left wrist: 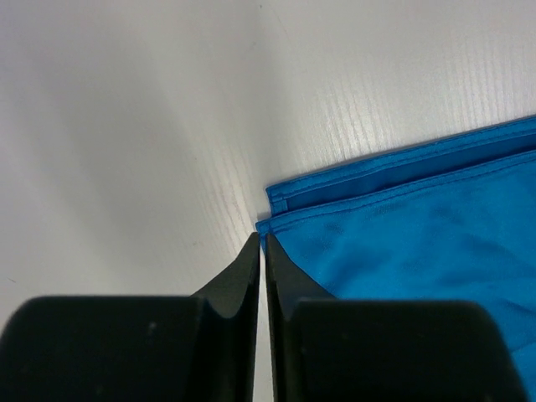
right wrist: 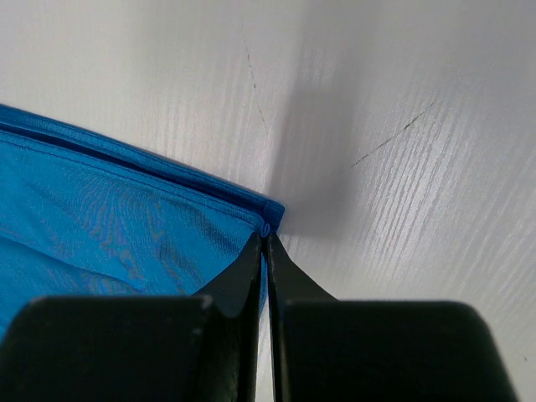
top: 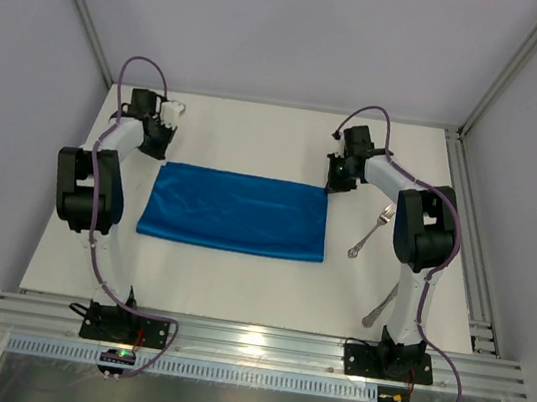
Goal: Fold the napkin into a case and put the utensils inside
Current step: Smooth out the rectangle-folded napkin at the center of the board.
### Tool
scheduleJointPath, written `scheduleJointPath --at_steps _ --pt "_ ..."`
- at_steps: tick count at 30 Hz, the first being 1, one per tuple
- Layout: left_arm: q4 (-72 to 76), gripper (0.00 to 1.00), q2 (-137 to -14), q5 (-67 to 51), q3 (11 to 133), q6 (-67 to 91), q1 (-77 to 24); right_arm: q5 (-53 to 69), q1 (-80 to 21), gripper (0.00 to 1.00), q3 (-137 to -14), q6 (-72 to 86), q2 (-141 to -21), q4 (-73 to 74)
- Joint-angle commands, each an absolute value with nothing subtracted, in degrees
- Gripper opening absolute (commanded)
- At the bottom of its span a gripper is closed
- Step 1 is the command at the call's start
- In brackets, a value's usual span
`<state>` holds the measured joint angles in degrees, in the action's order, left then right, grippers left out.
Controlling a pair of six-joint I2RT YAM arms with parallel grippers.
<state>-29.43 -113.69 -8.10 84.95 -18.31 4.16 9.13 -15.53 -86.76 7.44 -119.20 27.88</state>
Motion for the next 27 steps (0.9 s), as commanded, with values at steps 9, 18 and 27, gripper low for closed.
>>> scheduleJointPath --at_steps 9,18,27 --pt "-33.0 0.28 -119.4 -12.7 90.9 -17.0 5.9 9.2 -15.4 0.04 -89.0 6.7 -116.1 27.9" --pt "-39.0 0.25 -122.4 -19.1 92.7 -18.9 8.0 9.0 -15.4 0.04 -89.0 6.7 -116.2 27.9" --pt "-40.6 0.26 -120.9 -22.1 92.2 -19.7 9.0 8.6 -15.3 0.04 -89.2 6.4 -116.0 28.2"
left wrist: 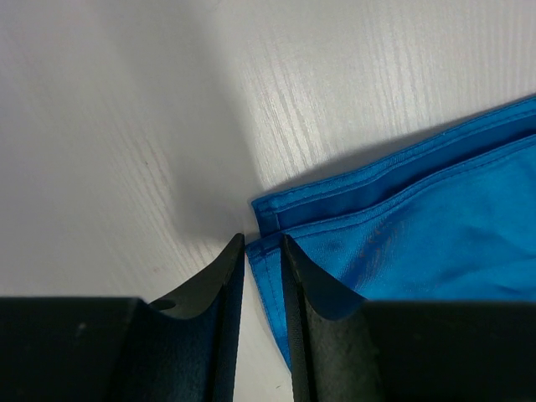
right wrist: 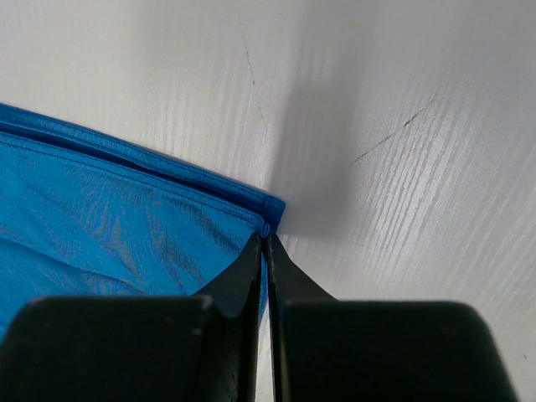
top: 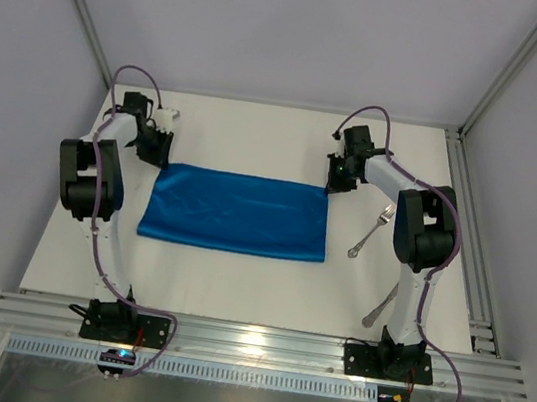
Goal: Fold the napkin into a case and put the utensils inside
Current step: Smooth out the rectangle-folded napkin at the center of the board.
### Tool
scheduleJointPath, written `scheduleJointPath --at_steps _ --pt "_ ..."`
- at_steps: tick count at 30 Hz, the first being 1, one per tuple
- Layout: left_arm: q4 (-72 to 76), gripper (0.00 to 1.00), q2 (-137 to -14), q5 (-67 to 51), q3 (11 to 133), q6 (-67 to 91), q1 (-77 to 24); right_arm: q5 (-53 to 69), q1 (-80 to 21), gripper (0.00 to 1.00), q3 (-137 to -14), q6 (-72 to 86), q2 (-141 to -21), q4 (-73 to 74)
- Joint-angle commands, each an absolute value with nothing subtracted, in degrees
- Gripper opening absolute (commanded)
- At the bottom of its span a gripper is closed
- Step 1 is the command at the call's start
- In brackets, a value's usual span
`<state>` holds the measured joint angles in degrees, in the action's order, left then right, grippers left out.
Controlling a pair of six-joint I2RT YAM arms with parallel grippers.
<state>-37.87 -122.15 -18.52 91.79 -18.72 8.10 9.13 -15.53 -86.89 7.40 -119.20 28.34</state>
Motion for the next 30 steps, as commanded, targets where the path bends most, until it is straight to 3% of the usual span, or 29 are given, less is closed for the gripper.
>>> scheduleJointPath --at_steps 1,16,19,22,30 --pt "-40.8 0.26 -120.2 -22.4 91.8 -19.7 9.5 8.6 -15.3 0.04 -89.3 6.3 -116.0 28.3" --pt "-41.7 0.23 -117.9 -22.3 90.8 -20.9 9.9 8.1 -15.4 0.04 -89.6 6.1 -115.9 28.8" --pt "-42.3 0.15 -118.5 -22.4 91.1 -21.1 10.0 8.1 -15.3 0.04 -89.6 6.2 -115.9 28.8" --pt "-42.8 0.0 -119.2 -22.9 91.4 -21.0 10.0 8.3 -15.4 0.04 -89.6 6.2 -116.0 28.8" --pt "-39.8 0.0 -115.9 -21.9 90.6 -18.8 10.0 7.9 -15.4 0.04 -89.7 6.2 -114.8 28.7"
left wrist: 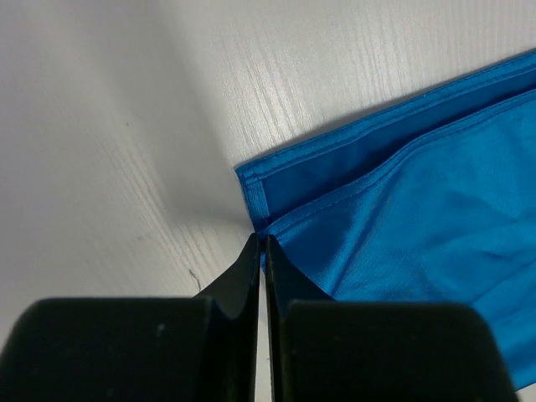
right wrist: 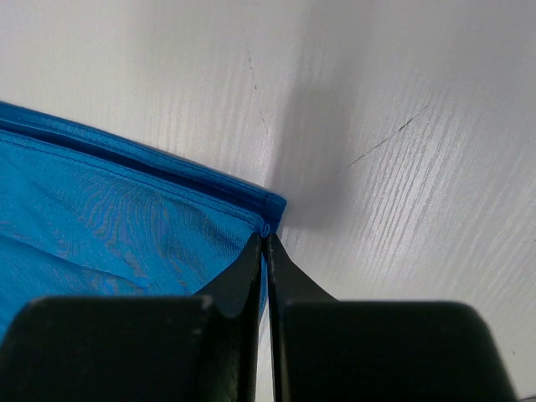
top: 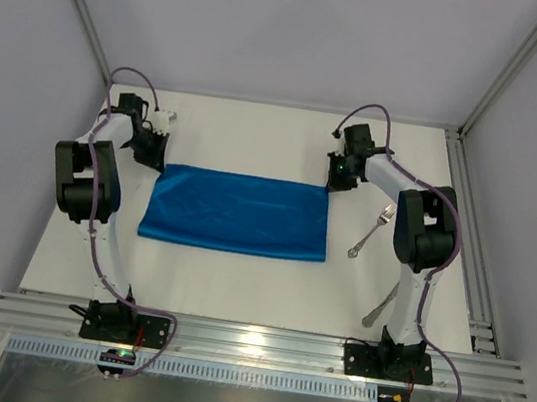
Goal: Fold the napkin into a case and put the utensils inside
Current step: Smooth out the rectangle-folded napkin at the center of the board.
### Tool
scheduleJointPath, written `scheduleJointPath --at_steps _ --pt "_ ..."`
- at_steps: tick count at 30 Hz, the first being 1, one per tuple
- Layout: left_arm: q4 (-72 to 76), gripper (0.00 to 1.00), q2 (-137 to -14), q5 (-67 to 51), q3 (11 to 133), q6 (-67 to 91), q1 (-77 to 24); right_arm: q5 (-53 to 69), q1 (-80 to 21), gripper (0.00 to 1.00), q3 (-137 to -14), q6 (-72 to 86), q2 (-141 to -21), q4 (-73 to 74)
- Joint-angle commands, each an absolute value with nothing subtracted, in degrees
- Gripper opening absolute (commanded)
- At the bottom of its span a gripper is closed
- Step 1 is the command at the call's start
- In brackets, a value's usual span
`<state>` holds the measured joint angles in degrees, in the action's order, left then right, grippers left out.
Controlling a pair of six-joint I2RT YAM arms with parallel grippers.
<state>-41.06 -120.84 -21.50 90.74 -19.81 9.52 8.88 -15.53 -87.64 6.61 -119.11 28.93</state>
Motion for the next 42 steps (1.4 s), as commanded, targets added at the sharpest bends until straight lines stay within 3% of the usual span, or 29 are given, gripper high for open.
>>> scheduleJointPath --at_steps 1,14,36,40,42 --pt "-38.6 0.0 -115.0 -21.4 90.2 -18.5 9.9 7.8 -15.4 0.04 -89.7 6.2 -114.7 28.7" --pt "-35.2 0.0 -112.1 -21.0 88.8 -16.7 10.0 7.5 -15.2 0.04 -89.6 6.5 -113.7 28.5" --pt "-31.1 0.0 -119.2 -17.2 91.4 -16.5 8.8 7.8 -14.4 0.04 -91.8 7.8 -120.0 27.2" --pt "-31.0 0.0 -119.8 -16.5 91.6 -16.8 8.2 7.0 -14.2 0.16 -91.9 8.3 -120.8 27.2" --pt "-30.9 0.05 -119.7 -16.4 91.6 -16.6 8.2 6.8 -14.2 0.29 -91.9 8.3 -120.7 27.2"
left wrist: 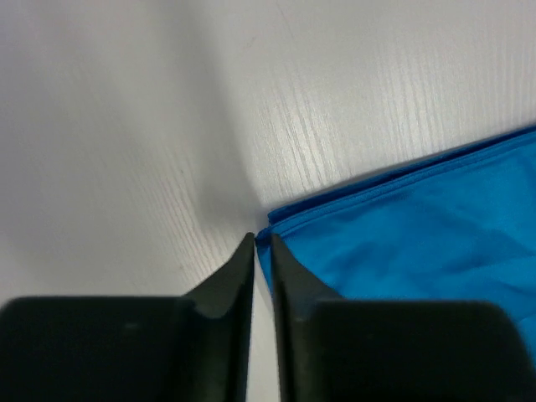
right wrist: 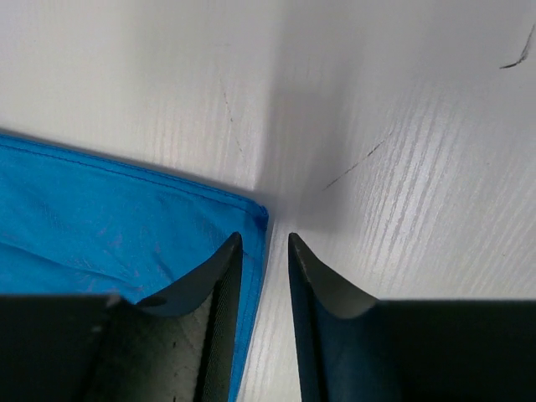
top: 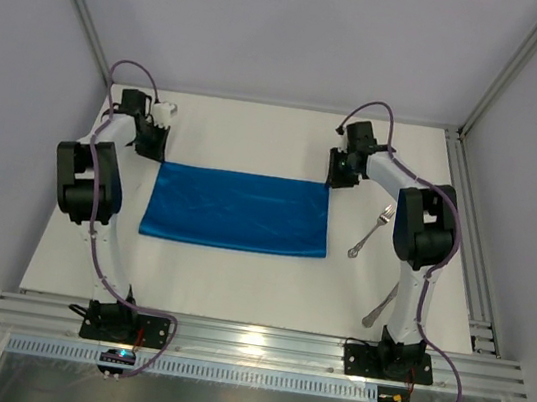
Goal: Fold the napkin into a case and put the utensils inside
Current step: Smooth out the rectangle-folded napkin at the center of the board.
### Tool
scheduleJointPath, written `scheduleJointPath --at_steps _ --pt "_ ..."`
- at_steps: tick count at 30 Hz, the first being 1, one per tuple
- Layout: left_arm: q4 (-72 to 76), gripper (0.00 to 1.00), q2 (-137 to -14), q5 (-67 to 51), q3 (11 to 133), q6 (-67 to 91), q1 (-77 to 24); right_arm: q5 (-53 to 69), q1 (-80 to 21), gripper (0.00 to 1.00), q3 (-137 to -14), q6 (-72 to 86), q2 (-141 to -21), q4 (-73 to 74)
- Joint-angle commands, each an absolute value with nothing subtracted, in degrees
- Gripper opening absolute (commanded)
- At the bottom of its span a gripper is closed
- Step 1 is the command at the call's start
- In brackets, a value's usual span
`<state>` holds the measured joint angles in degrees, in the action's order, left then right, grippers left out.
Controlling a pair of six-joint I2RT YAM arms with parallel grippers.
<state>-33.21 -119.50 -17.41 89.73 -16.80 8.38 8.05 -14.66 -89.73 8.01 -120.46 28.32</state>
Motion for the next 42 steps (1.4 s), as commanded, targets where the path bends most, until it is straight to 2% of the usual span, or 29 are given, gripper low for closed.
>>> scheduleJointPath --at_steps 1,2,4,8,12,15,16,20,23,31,42 --pt "-30.9 0.19 -119.4 -16.3 91.5 -16.3 8.2 6.7 -14.2 0.34 -91.8 8.3 -120.3 27.2" --pt "-30.6 0.26 -119.1 -16.1 91.2 -16.0 8.2 6.6 -14.2 0.4 -91.9 8.1 -120.1 27.3" --pt "-28.8 0.41 -116.7 -15.4 89.9 -15.4 8.3 6.6 -14.2 0.45 -92.5 8.0 -119.2 27.8" --pt "-28.5 0.45 -111.4 -14.1 89.4 -13.3 8.3 4.8 -14.3 0.53 -93.4 8.1 -115.4 30.2" --pt "-32.5 0.42 -103.2 -16.3 86.1 -13.9 8.0 -2.0 -16.5 0.53 -88.9 9.4 -106.7 30.9" --pt "-39.6 0.27 -97.0 -19.1 79.7 -16.6 7.0 -2.9 -21.9 0.37 -77.5 11.4 -98.2 28.6" --pt "-41.8 0.2 -95.7 -19.9 77.8 -17.6 6.9 -2.9 -23.8 0.23 -75.1 12.2 -96.4 27.3" --pt "-49.1 0.15 -91.2 -18.2 67.5 -21.4 5.3 3.5 -32.9 0.04 -65.4 18.1 -91.3 22.5" --pt "-48.7 0.16 -90.6 -16.5 60.9 -21.5 5.0 9.7 -34.9 0.04 -57.5 24.5 -90.1 15.6" --pt "-41.9 0.16 -94.0 -9.5 54.3 -20.6 5.0 7.1 -34.3 0.04 -48.9 27.9 -93.2 13.1" --pt "-38.4 0.15 -94.7 -5.3 50.1 -23.2 5.1 5.6 -22.8 0.04 -37.2 30.7 -84.0 16.6"
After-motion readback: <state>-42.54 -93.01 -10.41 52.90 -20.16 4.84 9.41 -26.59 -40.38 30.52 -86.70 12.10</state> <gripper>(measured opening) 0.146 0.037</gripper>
